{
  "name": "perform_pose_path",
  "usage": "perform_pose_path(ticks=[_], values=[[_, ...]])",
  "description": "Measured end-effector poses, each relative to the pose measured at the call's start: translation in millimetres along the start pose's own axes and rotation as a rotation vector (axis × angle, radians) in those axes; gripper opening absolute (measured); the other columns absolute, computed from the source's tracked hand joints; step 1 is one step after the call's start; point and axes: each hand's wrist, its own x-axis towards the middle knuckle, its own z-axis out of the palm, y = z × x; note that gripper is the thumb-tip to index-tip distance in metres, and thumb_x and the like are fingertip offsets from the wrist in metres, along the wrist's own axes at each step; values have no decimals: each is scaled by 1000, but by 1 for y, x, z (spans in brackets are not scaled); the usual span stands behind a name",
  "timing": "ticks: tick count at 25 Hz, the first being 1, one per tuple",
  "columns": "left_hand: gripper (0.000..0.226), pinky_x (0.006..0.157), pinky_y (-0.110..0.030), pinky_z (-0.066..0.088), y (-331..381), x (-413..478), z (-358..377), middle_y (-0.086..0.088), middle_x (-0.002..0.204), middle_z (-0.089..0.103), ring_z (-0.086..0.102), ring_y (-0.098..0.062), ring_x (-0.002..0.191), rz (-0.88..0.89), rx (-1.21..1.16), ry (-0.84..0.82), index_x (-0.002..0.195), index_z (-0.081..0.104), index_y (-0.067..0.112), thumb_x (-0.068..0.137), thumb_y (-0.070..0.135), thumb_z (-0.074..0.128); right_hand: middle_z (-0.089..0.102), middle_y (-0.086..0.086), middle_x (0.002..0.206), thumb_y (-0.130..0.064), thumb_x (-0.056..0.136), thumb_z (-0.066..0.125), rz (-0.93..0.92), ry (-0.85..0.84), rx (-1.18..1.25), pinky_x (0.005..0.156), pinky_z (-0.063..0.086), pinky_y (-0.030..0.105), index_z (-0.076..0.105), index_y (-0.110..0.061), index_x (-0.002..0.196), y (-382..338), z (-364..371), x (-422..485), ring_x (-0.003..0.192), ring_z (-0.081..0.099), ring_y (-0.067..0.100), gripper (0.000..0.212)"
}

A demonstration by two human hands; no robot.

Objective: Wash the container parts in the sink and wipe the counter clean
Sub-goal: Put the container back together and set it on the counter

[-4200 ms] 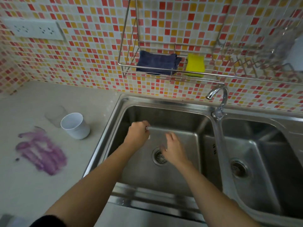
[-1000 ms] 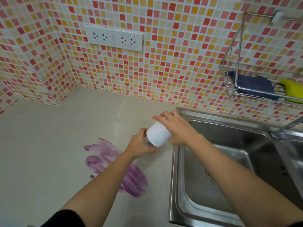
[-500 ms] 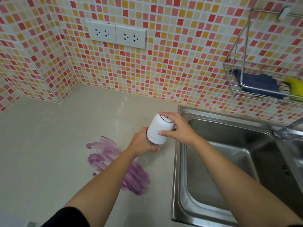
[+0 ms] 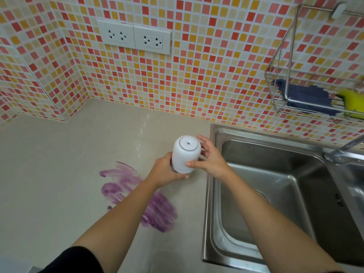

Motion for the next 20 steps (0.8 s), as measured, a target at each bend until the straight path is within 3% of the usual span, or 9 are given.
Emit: perform_pose_path(ticks=[3, 8, 11, 13, 15, 18, 20], values=[[88, 92, -26, 48, -7, 1, -5, 1, 122, 61, 59, -13, 106, 2, 18, -65, 133, 44, 17, 57, 28, 87, 52, -7, 130, -11, 58, 87, -1, -25, -9, 95, 51, 38, 45, -25, 130, 11, 2, -1, 123, 47, 12, 85], [80, 102, -28, 42, -8, 4, -24, -11, 137, 50, 51, -24, 123, -33, 66, -114, 141, 36, 11, 68, 0, 67, 52, -9, 127, 0, 61, 83, 25, -30, 56, 82, 51, 19, 46, -24, 127, 29, 9, -1, 125, 45, 11, 79], [71, 98, -24, 40, 10, 3, -43, -17, 140, 46, 49, -28, 126, -64, 83, 37, 141, 33, 6, 74, -14, 46, 44, -4, 140, -5, 64, 83, 51, -73, 8, 93, 45, 24, 36, -26, 137, 34, 11, -3, 133, 38, 15, 89], [69, 98, -23, 38, 42, 2, -54, -16, 136, 50, 49, -27, 125, 9, 49, 157, 139, 39, 6, 74, -18, 39, 29, -1, 151, -10, 68, 81, 31, -62, -62, 107, 32, 29, 21, -25, 145, 21, 7, -9, 139, 27, 14, 99], [66, 102, -21, 36, 89, 3, -57, -10, 132, 54, 51, -20, 124, 152, 0, 222, 136, 43, 8, 76, -19, 37, 22, -2, 154, -17, 78, 74, -100, 34, -150, 113, 22, 27, 18, -22, 146, -11, -12, -18, 140, 22, 10, 88], [58, 102, -18, 39, 174, 4, -43, 1, 125, 56, 53, -8, 117, 394, -120, 224, 133, 48, 10, 81, -15, 40, 31, -8, 147, -27, 92, 54, -424, 314, -420, 111, 19, 16, 30, -19, 143, -78, -72, -41, 135, 26, 2, 56], [45, 96, -14, 44, 228, 2, -24, 5, 118, 60, 57, -4, 111, 539, -166, 227, 128, 53, 13, 87, -5, 44, 36, -6, 145, -32, 96, 44, -550, 445, -562, 110, 19, 15, 34, -18, 141, -115, -119, -56, 135, 28, 3, 48]])
